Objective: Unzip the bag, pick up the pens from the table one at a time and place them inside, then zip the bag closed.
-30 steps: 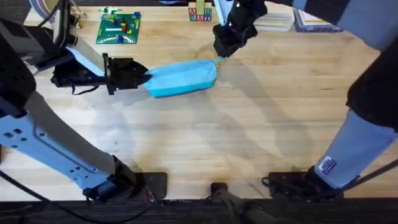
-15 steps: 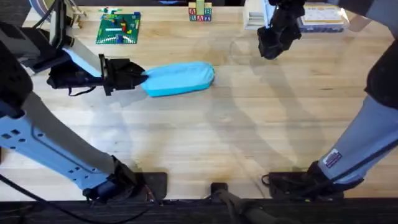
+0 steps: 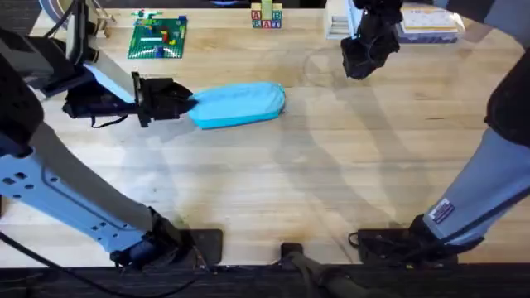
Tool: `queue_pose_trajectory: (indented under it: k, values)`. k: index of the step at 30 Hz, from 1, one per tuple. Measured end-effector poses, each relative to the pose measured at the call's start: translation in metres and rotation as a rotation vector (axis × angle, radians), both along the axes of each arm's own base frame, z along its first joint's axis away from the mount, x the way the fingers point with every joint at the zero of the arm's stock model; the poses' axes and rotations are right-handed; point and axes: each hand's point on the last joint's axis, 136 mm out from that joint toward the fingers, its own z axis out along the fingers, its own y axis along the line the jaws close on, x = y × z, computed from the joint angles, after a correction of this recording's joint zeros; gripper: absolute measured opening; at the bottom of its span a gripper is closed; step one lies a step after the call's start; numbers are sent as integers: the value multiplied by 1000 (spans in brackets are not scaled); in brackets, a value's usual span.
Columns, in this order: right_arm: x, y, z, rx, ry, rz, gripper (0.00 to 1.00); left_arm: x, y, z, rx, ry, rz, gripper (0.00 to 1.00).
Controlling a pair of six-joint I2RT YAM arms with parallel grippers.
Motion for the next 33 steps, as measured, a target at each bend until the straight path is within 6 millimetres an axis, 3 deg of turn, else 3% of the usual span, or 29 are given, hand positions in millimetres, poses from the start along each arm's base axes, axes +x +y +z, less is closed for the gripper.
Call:
queue_pose_trajectory:
  k: [5, 12, 20, 26, 33]
  values:
    - [-1, 7, 13, 8, -32, 16, 31, 0, 0, 0, 1, 0, -1, 42]
    - [-6, 24, 71, 47, -173, 61, 31, 0, 0, 0, 2, 1, -1, 42]
    - [-20, 44, 123, 94, -299, 116, 31, 0, 0, 0, 2, 1, -1, 42]
    - [-42, 57, 167, 171, -393, 154, 32, 0, 0, 0, 2, 1, -1, 42]
    - [-85, 43, 208, 218, -450, 137, 32, 0, 0, 0, 2, 1, -1, 42]
